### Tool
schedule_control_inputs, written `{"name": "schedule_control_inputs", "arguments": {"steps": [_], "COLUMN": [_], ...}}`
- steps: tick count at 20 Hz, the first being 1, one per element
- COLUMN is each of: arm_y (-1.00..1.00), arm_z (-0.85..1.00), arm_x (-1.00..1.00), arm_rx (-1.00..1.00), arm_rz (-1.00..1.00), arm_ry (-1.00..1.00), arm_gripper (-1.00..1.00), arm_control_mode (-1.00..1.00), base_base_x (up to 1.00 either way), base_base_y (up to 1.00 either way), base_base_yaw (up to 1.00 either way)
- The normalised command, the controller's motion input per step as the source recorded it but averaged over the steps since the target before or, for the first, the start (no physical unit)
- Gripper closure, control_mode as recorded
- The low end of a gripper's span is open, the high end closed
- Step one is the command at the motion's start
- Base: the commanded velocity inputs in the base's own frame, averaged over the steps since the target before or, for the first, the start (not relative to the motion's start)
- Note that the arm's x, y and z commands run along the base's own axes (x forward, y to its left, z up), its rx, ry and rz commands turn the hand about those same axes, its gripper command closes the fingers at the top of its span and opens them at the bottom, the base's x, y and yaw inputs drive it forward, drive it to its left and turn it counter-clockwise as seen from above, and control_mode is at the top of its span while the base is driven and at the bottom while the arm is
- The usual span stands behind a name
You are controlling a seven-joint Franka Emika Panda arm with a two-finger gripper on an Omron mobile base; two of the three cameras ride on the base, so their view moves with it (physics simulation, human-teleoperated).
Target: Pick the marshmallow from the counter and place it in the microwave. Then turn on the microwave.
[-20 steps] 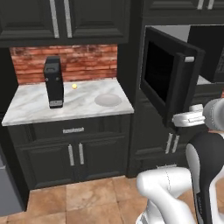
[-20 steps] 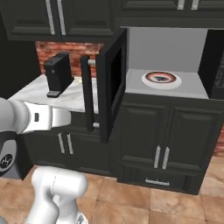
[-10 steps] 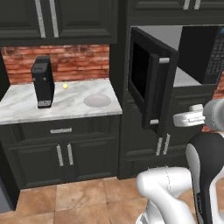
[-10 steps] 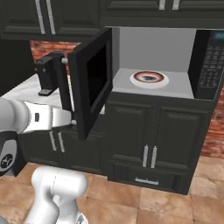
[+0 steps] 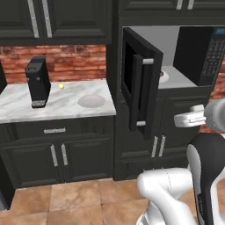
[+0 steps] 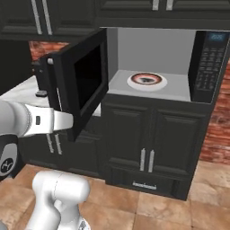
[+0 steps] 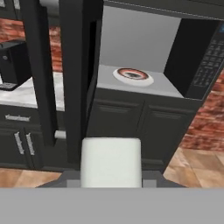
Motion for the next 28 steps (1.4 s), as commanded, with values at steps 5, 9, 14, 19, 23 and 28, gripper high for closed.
{"name": "schedule_control_inputs", "arguments": {"steps": [5,9,14,19,23,28], "arm_y": [0.0,0.0,0.0,0.0,0.0,0.0], "arm_z": [0.0,0.0,0.0,0.0,0.0,0.0], "arm_x": [0.0,0.0,0.0,0.0,0.0,0.0], "arm_rx": [0.0,0.0,0.0,0.0,0.0,0.0], "arm_rz": [0.0,0.0,0.0,0.0,0.0,0.0], "arm_ry": [0.0,0.0,0.0,0.0,0.0,0.0], "arm_gripper": [1.0,1.0,1.0,1.0,1.0,1.0], "arm_control_mode": [1.0,1.0,1.0,1.0,1.0,1.0], "base_base_x": [0.07,0.1,0.1,0.11,0.21,0.23], "base_base_y": [-0.39,-0.42,-0.45,-0.45,-0.4,-0.39], "base_base_yaw": [0.1,0.11,0.11,0.11,0.12,0.12]}}
